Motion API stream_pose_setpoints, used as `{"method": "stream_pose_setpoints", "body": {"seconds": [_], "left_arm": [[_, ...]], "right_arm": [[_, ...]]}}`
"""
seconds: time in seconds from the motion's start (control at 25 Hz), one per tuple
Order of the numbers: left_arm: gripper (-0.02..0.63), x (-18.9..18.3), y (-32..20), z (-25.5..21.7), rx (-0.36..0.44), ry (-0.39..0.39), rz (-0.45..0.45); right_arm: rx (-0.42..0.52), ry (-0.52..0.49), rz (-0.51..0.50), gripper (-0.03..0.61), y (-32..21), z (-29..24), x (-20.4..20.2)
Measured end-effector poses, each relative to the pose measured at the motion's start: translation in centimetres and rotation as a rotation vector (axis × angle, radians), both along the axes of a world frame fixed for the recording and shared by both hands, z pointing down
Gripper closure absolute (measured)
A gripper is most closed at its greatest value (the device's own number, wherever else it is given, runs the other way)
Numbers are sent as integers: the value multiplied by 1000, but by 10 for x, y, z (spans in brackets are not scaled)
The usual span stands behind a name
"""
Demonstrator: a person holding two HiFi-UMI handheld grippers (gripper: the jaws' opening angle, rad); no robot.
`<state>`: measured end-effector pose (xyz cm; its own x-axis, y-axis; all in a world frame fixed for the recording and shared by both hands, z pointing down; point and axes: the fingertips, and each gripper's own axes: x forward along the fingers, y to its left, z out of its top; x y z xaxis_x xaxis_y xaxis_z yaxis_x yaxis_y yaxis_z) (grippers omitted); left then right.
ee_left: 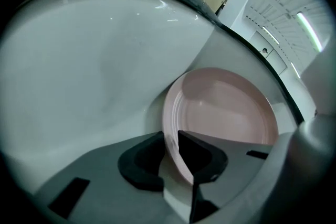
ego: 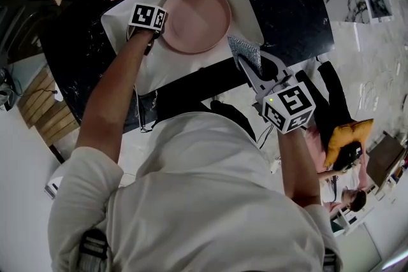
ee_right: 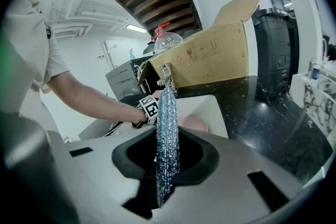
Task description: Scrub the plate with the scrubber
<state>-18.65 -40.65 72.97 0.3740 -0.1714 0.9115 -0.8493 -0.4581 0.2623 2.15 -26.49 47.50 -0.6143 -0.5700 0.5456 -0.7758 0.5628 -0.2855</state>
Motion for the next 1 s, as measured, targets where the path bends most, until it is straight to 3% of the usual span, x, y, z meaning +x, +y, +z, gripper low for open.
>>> {"method": "stream_pose_setpoints", "body": {"seconds": [0.08, 0.36, 0.6, 0.88, 1.0], "left_arm": [[515, 3, 0, 1, 0, -1, 8], [563, 1, -7, 3, 24, -10, -14], [591, 1, -1, -16, 41, 110, -149], [605, -11, 2, -54, 128, 186, -299], [606, -16, 2, -77, 184, 184, -326]], "right_arm": [[2, 3, 4, 500, 3, -1, 3], [-2, 9, 25, 500, 9, 0, 13], [4, 5, 23, 500, 12, -3, 17], [41, -5, -7, 500, 13, -12, 17], [63, -14, -17, 500, 15, -17, 19]]}}
